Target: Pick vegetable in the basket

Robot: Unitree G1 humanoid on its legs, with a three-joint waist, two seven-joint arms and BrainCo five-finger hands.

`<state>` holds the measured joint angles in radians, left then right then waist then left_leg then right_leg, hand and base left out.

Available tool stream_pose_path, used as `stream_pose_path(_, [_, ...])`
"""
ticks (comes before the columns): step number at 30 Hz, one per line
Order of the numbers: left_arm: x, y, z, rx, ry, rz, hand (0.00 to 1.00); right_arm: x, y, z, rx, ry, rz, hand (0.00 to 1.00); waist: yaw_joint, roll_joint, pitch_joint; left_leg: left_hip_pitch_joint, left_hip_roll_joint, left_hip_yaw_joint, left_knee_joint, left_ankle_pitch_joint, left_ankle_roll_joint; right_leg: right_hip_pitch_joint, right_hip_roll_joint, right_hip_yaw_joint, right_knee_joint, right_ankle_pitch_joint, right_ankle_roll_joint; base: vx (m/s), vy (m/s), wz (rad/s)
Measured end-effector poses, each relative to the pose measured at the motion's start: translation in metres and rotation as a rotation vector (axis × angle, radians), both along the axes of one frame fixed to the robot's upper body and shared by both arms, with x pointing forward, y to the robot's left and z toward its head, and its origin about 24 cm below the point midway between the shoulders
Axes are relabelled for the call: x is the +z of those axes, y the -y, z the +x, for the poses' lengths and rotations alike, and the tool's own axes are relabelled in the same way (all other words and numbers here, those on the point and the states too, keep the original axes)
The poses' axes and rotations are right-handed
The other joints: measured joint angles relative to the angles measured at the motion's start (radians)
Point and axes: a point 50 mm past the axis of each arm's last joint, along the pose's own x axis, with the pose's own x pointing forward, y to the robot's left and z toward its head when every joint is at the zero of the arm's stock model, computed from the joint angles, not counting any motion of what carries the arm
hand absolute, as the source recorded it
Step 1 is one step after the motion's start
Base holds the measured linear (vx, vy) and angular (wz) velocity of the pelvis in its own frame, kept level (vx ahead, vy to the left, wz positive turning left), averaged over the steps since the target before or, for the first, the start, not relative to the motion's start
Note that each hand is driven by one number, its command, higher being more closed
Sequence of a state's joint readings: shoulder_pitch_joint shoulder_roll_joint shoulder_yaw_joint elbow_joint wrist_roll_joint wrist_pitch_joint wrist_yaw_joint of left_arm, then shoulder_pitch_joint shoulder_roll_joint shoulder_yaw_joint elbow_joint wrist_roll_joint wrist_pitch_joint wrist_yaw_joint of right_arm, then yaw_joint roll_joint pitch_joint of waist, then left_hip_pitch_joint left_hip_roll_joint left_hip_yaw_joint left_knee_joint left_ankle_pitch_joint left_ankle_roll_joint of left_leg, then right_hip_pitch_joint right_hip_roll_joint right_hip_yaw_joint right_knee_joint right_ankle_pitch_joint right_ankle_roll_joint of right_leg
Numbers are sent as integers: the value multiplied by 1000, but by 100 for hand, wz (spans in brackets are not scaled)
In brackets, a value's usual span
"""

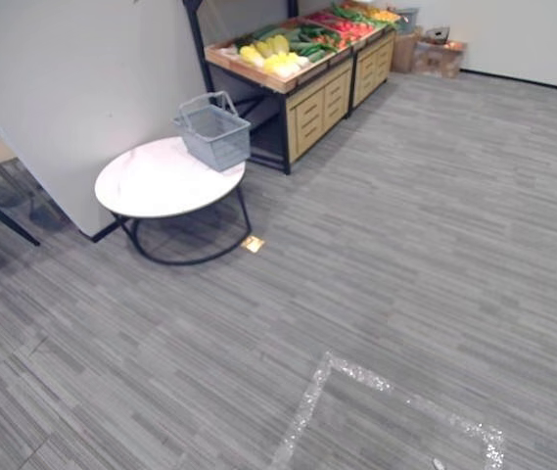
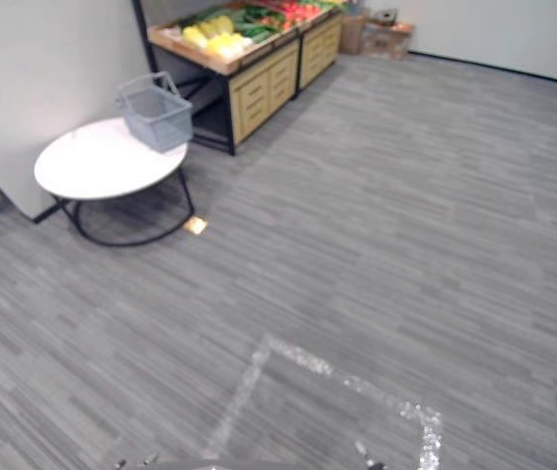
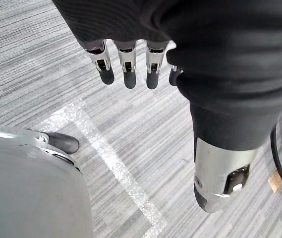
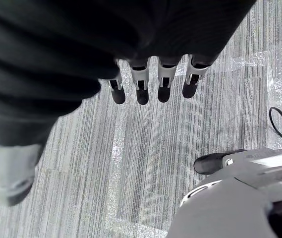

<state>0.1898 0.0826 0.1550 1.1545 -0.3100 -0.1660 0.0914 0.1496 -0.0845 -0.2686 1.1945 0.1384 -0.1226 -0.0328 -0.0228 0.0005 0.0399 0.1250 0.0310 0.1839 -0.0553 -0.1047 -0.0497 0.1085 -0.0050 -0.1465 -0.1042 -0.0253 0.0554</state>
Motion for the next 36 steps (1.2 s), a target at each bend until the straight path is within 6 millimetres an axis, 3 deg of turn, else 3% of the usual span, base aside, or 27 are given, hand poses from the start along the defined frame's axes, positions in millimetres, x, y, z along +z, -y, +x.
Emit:
stream_pose_path(13, [0, 0, 0, 11, 1, -1, 0, 0, -2, 0, -101, 38, 58, 0, 0, -6, 6, 0, 0, -2, 2, 0, 0, 2, -1, -4, 0, 0, 0, -25, -14, 0])
stream_pose_path(21, [0, -1, 1, 13, 3, 17, 0, 2, -1, 11, 11, 58, -11, 0, 0, -5, 12, -1, 0, -2, 0, 0, 0, -1, 0, -5, 0, 0, 0, 0, 0, 0])
stream_pose_path(36, [0, -2, 3, 28, -3, 21, 0, 2, -1, 11, -30, 61, 3, 0, 0, -3, 16, 0, -1, 0, -11, 1, 1, -2, 0, -9, -1, 0, 0, 0, 0, 0])
